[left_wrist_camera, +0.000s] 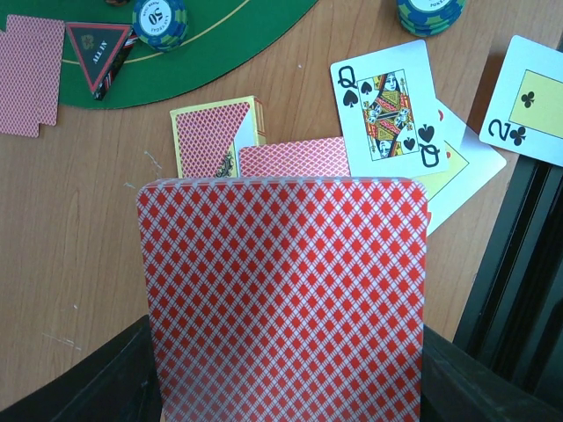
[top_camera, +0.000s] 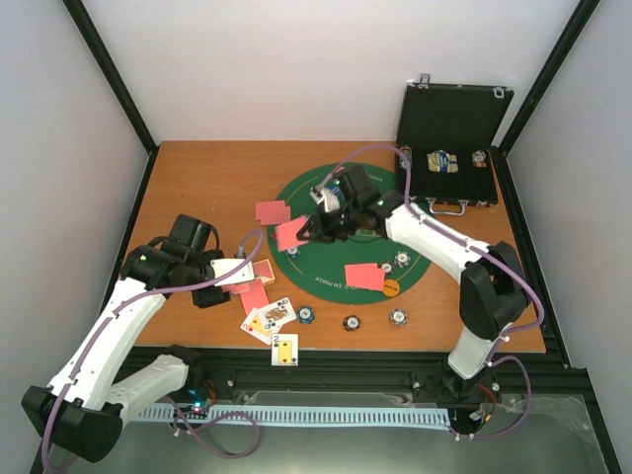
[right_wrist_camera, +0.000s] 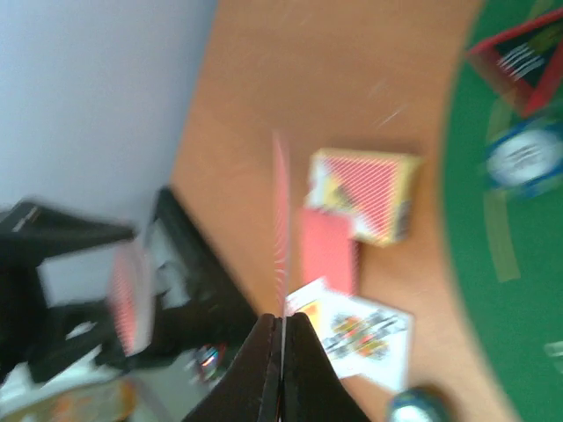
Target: Distribute texas hold em gaming equipment
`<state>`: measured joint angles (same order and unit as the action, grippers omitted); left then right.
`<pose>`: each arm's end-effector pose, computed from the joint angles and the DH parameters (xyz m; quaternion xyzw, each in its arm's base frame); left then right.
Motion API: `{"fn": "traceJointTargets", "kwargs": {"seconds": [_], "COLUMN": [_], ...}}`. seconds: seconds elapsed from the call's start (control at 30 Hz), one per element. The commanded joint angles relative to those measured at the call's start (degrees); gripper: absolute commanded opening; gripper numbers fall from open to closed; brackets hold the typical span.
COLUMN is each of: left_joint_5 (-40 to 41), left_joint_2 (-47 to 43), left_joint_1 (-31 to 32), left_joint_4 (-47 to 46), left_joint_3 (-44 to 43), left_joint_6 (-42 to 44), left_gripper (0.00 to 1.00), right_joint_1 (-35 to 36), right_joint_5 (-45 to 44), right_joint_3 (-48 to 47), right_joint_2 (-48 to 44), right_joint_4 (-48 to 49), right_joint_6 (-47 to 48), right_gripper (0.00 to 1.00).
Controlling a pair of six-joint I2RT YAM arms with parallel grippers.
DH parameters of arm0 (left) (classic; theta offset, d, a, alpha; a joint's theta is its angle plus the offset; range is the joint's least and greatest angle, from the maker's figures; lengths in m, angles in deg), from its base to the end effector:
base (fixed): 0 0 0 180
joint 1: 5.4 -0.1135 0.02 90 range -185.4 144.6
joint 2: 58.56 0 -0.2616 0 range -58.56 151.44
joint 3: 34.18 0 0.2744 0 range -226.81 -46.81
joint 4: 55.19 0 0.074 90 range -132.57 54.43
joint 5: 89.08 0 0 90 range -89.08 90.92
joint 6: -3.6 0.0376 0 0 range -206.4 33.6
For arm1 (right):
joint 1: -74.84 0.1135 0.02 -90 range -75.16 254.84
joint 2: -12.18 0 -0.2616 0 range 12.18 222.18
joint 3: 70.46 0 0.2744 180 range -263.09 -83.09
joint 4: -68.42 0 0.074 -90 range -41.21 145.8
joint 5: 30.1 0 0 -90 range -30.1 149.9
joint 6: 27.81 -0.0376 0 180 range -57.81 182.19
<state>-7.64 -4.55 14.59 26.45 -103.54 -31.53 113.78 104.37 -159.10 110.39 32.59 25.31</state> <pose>0.1631 -0.0653 0.2960 0.6053 0.7657 -0.0083 0.2173 0.2936 0.2711 0.2550 -0.1590 0.8537 0.4920 0.0620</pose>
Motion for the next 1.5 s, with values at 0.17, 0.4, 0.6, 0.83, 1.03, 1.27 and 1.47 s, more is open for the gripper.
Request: {"fn": "traceJointTargets", "kwargs": {"seconds": [0.17, 0.4, 0.6, 0.83, 1.03, 1.27, 1.47], "left_joint_5": [-0.3, -0.2, -0.5, 0.1, 0.2, 0.4, 0.6], "left_joint_2": [0.1, 0.1, 0.9, 0.9, 1.3, 1.5, 1.1], "left_joint_1": [-0.2, -0.2, -0.2, -0.2, -0.2, -0.3, -0.2], "left_joint_4": [0.6, 0.6, 0.9, 1.0, 1.2, 1.4, 1.4], "left_joint_3": [-1.7, -1.4, -2.2, -2.6, -2.6, -2.8, -2.5], "left_joint_6": [-0.4, -0.3, -0.5, -0.3, 0.1, 0.4, 0.4], "left_gripper": [0.27, 0.27, 0.27, 0.27, 0.27, 0.27, 0.27], "right_joint_1": [-1.7, 2.3, 3.9, 6.2, 7.3, 8.0, 7.6], "right_joint_5": [-58.2, -91.1, -94.5, -92.2, -89.9, -82.5, -75.8], "right_joint_3": [-20.5, -13.0, -11.4, -12.5, -14.6, -11.6, -10.5], "right_joint_2": [10.0, 13.5, 17.5, 25.2, 28.0, 24.1, 19.3], "right_joint_4": [-29.4, -14.9, -6.1, -4.3, -7.5, -10.0, -12.7], "right_joint_6": [31.0, 49.6, 56.6, 57.2, 54.4, 49.7, 44.8], "right_gripper": [0.03, 0.03, 0.03, 0.03, 0.11, 0.54, 0.71]}}
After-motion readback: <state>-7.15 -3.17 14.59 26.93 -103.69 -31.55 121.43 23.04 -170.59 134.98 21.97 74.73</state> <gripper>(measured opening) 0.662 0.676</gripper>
